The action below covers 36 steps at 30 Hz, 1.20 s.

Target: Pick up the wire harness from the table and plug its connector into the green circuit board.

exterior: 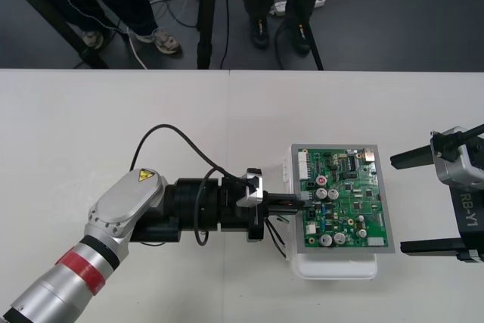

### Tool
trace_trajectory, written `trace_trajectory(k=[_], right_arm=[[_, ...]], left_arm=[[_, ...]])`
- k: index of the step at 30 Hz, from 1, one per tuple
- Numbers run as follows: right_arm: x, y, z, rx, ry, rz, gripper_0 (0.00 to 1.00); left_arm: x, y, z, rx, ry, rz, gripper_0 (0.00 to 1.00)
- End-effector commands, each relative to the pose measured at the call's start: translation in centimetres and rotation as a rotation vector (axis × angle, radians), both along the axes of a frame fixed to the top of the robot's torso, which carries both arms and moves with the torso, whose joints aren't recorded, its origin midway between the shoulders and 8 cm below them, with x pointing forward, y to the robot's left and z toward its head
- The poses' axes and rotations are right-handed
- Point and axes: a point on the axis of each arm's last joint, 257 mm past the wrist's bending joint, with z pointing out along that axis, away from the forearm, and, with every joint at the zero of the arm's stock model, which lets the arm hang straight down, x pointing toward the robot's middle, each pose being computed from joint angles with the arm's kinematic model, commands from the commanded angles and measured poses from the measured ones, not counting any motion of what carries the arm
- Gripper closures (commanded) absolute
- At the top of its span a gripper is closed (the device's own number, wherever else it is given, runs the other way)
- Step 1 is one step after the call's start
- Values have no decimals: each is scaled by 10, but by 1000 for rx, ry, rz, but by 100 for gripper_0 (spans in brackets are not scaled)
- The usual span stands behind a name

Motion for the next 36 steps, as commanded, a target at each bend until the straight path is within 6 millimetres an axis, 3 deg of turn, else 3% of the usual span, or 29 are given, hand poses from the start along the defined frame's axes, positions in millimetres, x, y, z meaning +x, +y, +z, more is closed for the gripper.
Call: trace_trajectory(k=[1,29,32,34,36], right_arm=[[-3,4,-2,-13,-35,49,0],[-3,4,-2,-13,-35,49,0],[-3,4,-2,-13,-35,49,0],[-3,4,-2,-13,-35,49,0],[-3,4,-2,-13,-35,49,0]], left_arm=[[-11,-42,30,-42,-101,-66,100],[-14,-44,27,-29,-107,-81,100],[-13,-41,26,-25,-104,-78,89],[-12,-38,24,-17,-105,-77,63],[-10,-34,23,-18,-102,-71,53]])
